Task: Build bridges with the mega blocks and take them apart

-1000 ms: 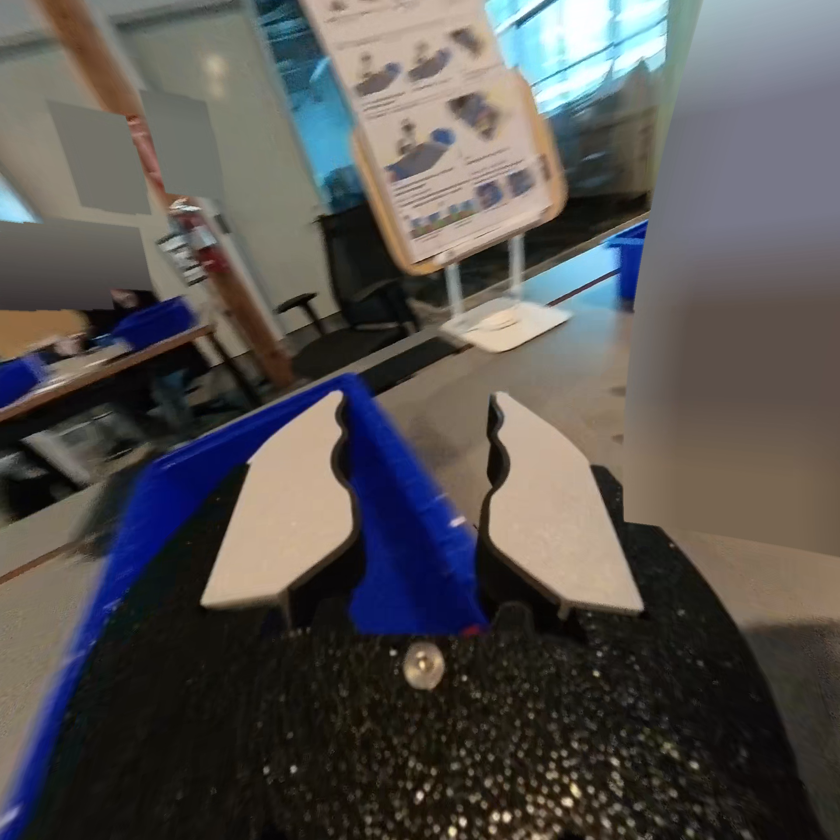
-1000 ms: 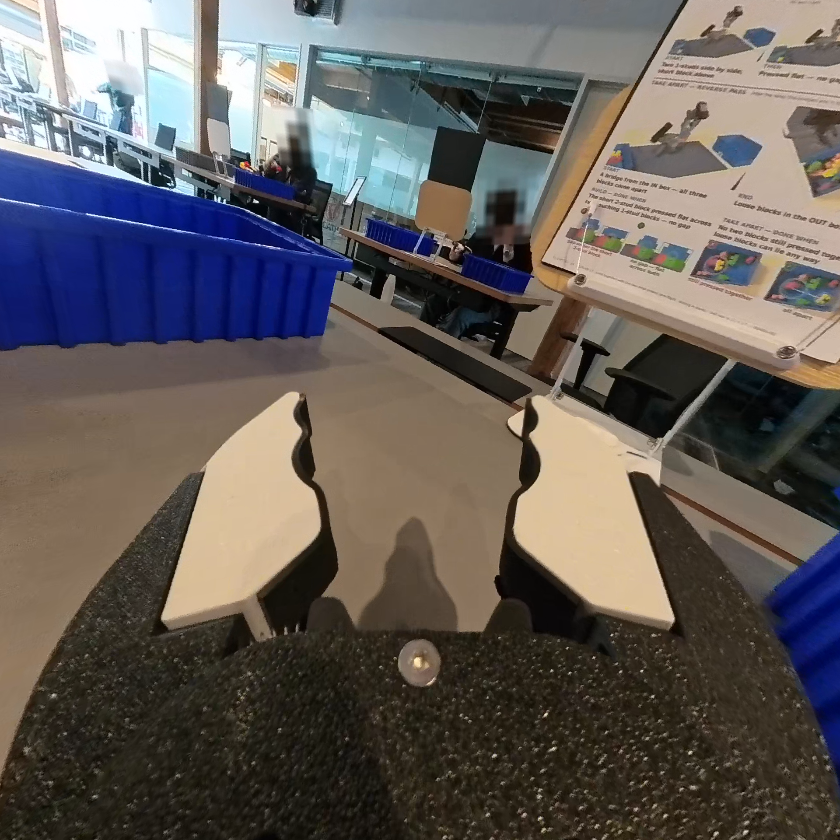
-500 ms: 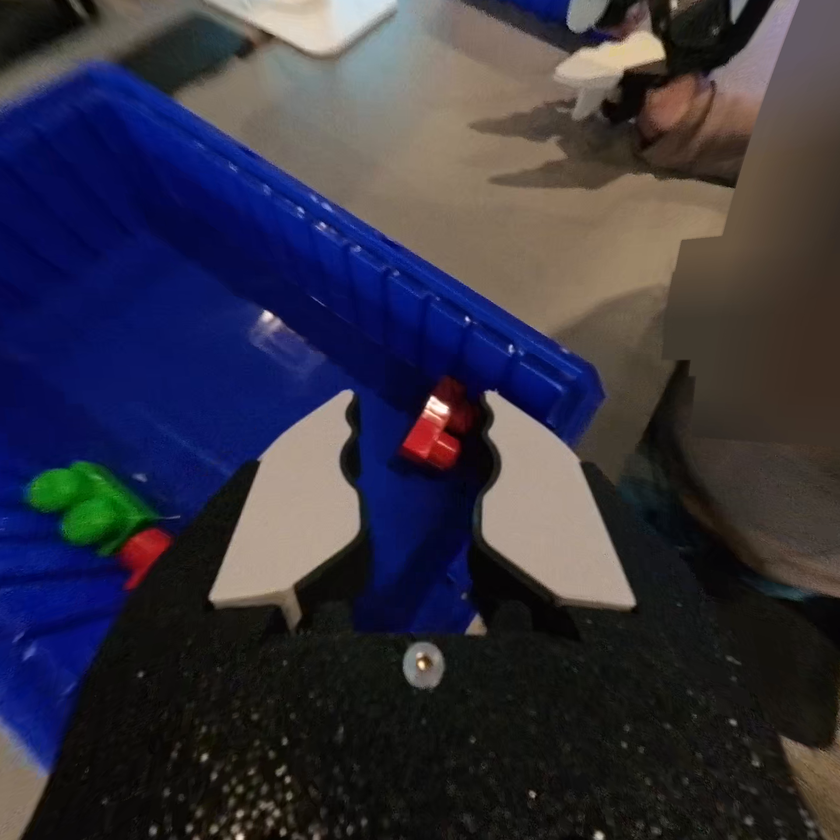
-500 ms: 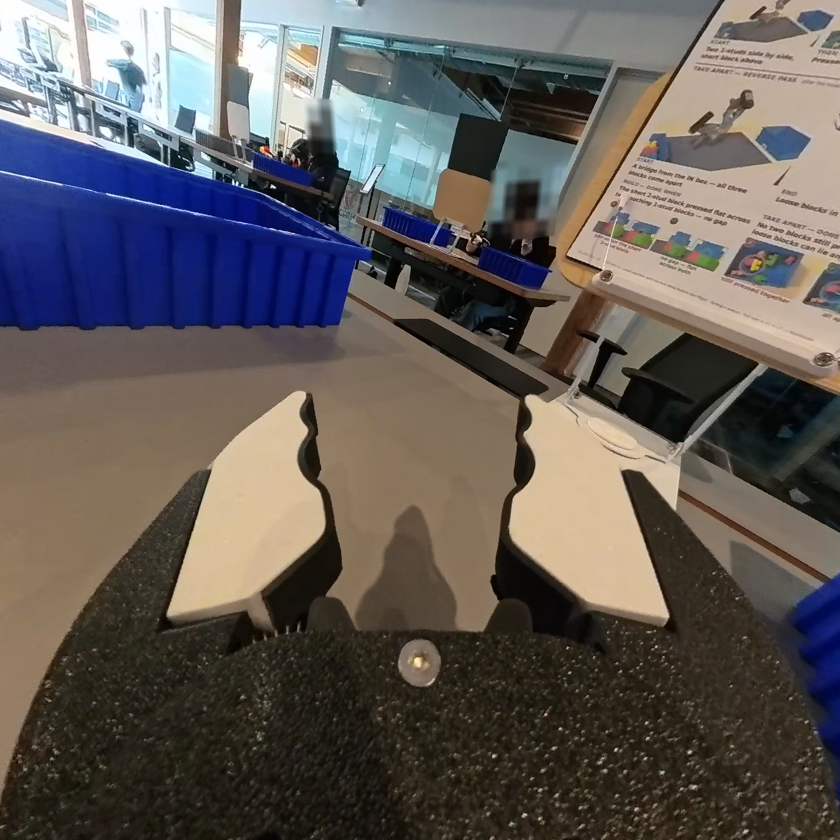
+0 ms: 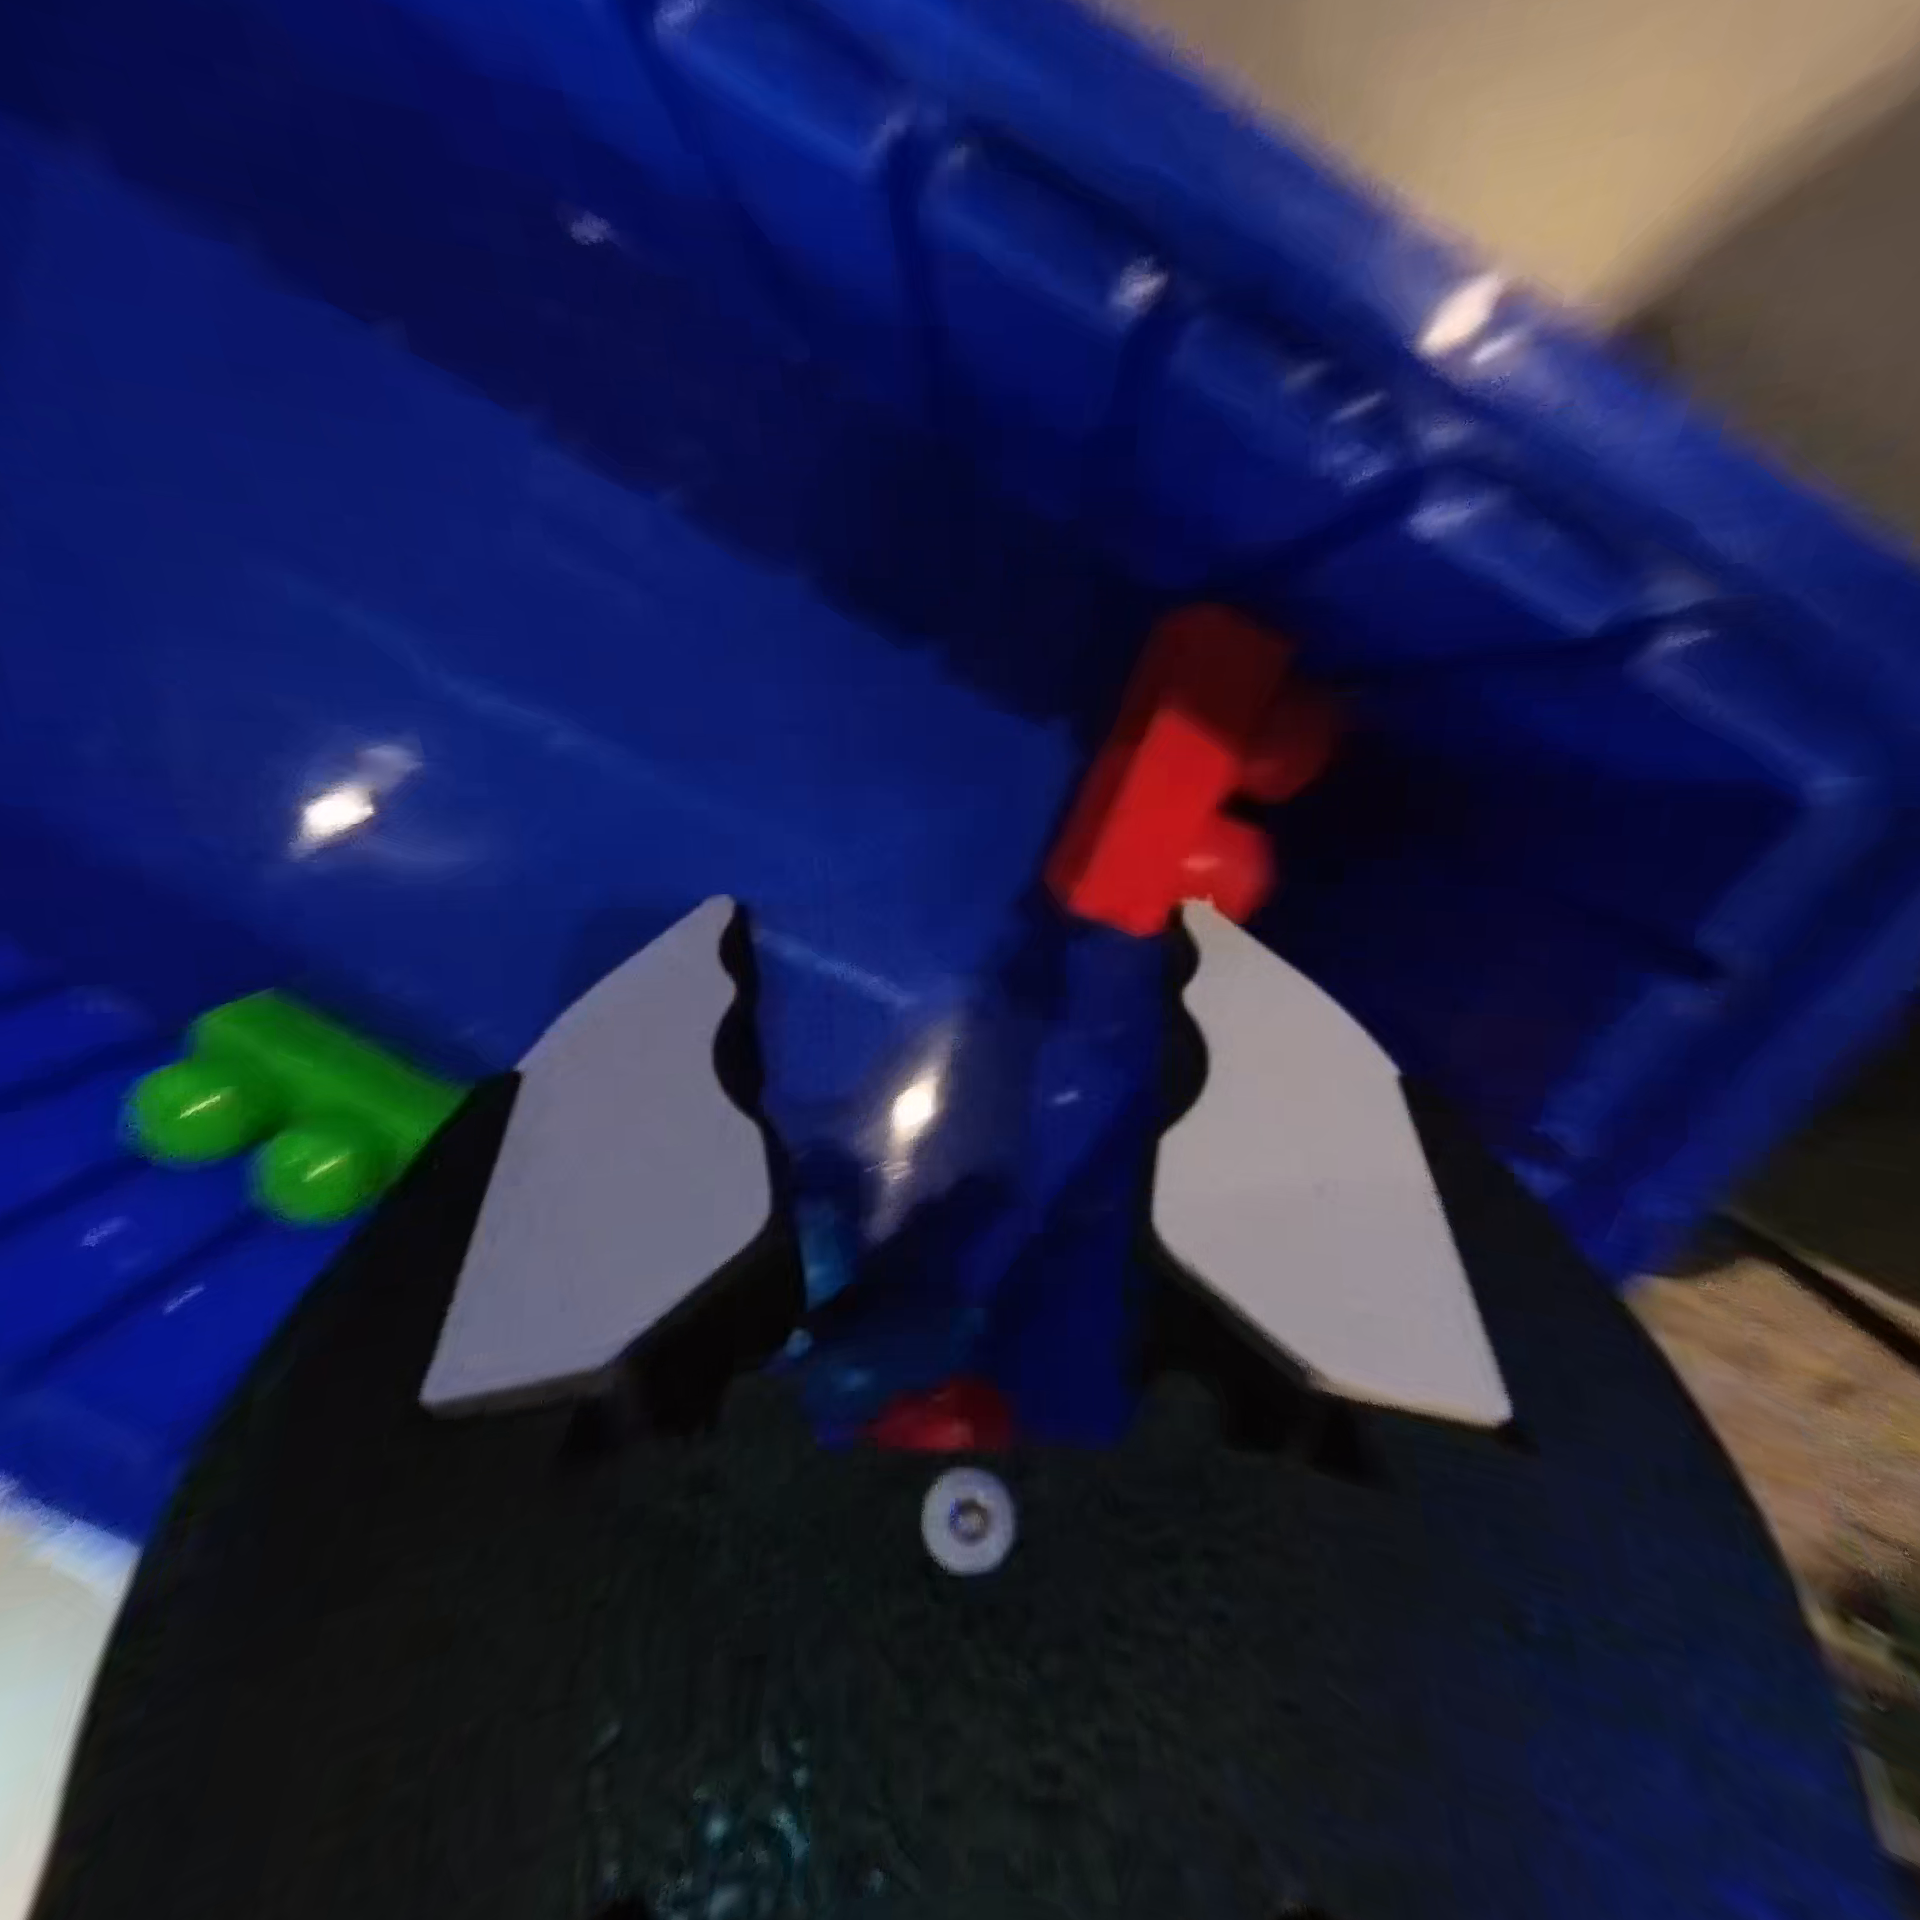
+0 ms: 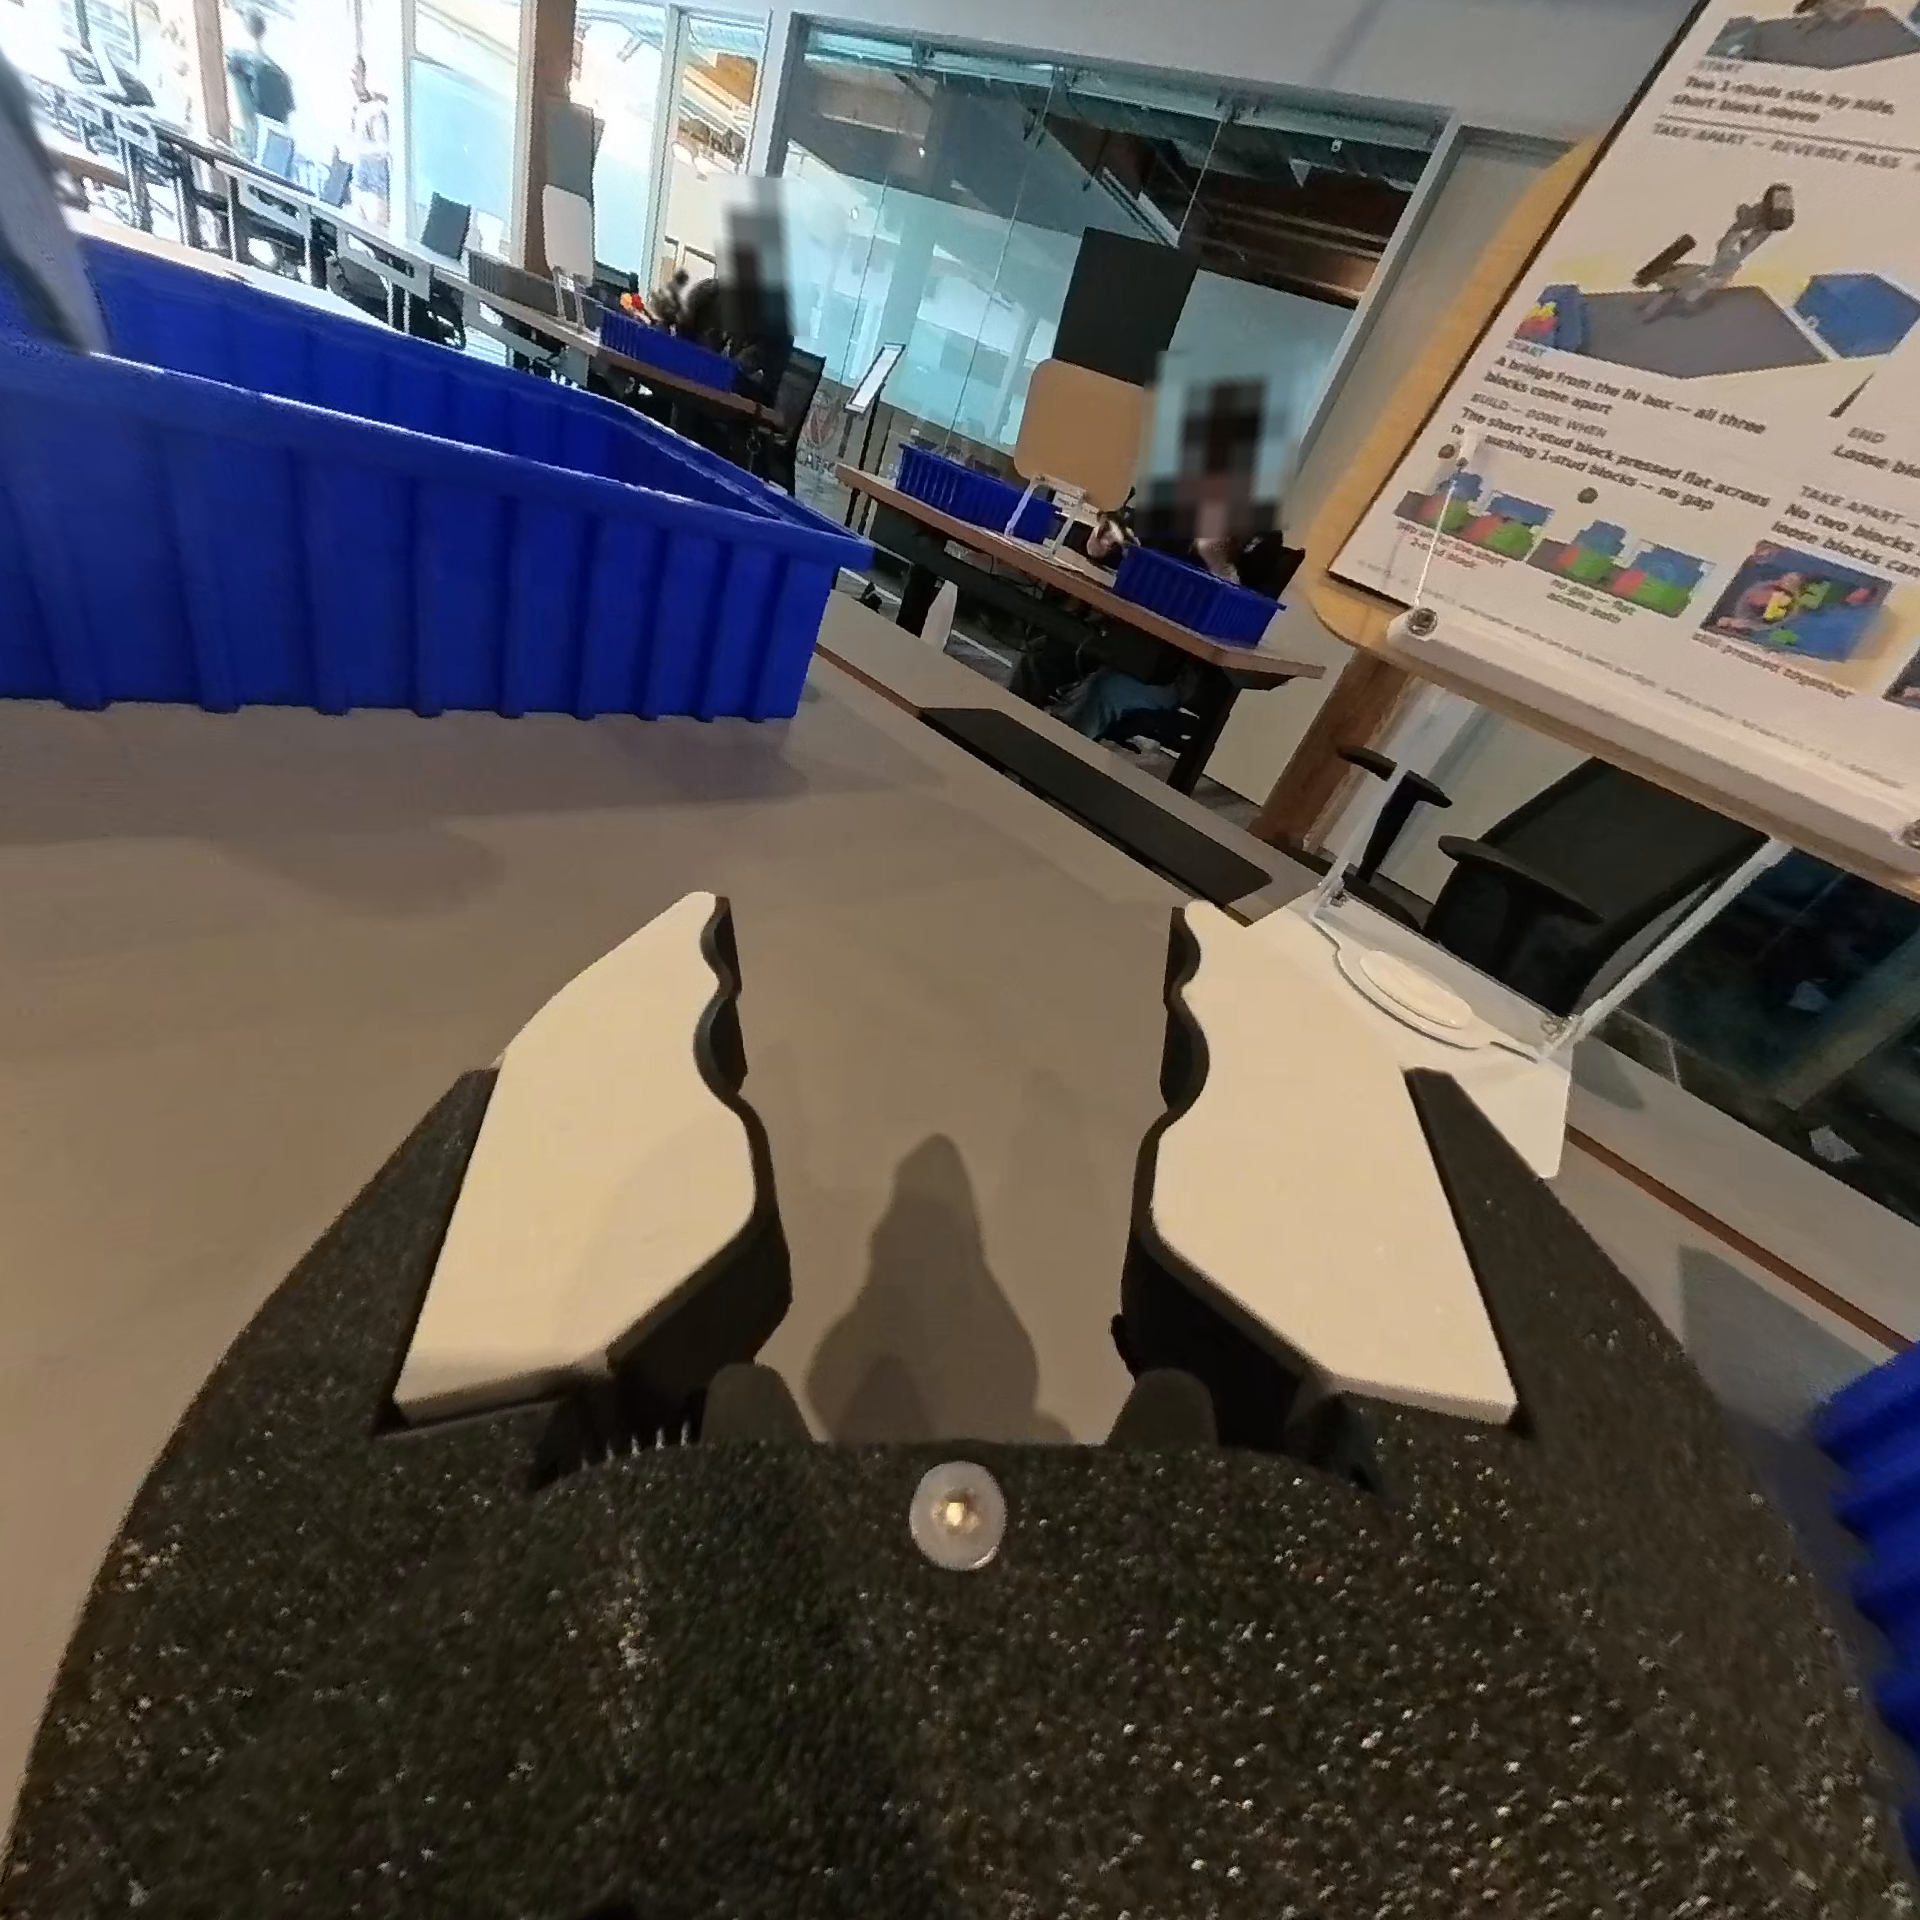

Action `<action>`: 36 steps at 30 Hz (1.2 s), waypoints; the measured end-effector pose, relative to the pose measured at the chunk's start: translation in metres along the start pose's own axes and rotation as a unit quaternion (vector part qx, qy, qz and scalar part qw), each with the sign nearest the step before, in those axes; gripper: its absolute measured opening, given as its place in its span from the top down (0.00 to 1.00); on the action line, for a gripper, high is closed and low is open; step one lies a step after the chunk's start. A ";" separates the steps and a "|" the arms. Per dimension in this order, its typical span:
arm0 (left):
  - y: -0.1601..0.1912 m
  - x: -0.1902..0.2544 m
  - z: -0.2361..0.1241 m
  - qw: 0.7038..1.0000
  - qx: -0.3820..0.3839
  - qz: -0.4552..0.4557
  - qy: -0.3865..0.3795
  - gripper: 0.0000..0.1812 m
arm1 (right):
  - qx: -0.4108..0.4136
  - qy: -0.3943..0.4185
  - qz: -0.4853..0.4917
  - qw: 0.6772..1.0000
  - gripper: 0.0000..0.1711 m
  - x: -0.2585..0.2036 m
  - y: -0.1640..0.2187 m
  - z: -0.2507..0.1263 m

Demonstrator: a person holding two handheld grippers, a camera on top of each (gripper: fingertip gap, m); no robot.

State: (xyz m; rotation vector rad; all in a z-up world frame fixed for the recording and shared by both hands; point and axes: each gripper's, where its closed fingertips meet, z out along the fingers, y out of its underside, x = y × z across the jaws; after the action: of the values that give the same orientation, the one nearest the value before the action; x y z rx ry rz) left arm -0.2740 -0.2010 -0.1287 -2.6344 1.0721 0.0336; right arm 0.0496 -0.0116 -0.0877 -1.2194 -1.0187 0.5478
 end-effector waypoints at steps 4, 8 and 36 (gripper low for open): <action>0.026 -0.072 -0.012 0.986 -0.019 -0.057 -0.157 0.62 | -0.008 0.001 -0.017 1.000 0.56 -0.001 0.002 0.000; 0.038 -0.100 -0.017 0.975 0.009 -0.151 -0.164 0.64 | -0.011 0.000 -0.029 1.000 0.57 -0.003 0.003 0.001; 0.065 -0.078 -0.019 0.980 0.002 -0.145 -0.134 0.70 | -0.014 -0.005 -0.037 0.999 0.59 -0.006 0.003 0.001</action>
State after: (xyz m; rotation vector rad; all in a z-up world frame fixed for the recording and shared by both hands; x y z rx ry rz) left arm -0.3770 -0.1975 -0.1173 -2.6587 0.5942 0.3141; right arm 0.0462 -0.0153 -0.0927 -1.2004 -1.0784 0.4831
